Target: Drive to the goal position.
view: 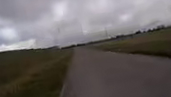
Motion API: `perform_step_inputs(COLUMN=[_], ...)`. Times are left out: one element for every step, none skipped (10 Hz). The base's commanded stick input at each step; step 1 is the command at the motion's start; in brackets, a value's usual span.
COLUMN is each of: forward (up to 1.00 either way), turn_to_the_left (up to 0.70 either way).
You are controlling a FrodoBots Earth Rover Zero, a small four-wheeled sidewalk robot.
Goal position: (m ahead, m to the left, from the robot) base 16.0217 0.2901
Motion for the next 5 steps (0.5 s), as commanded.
perform_step_inputs(forward=[1.0, 1.0, 1.0, 1.0, 1.0], turn_to_the_left=[0.0, 0.0, 0.0, 0.01, 0.01])
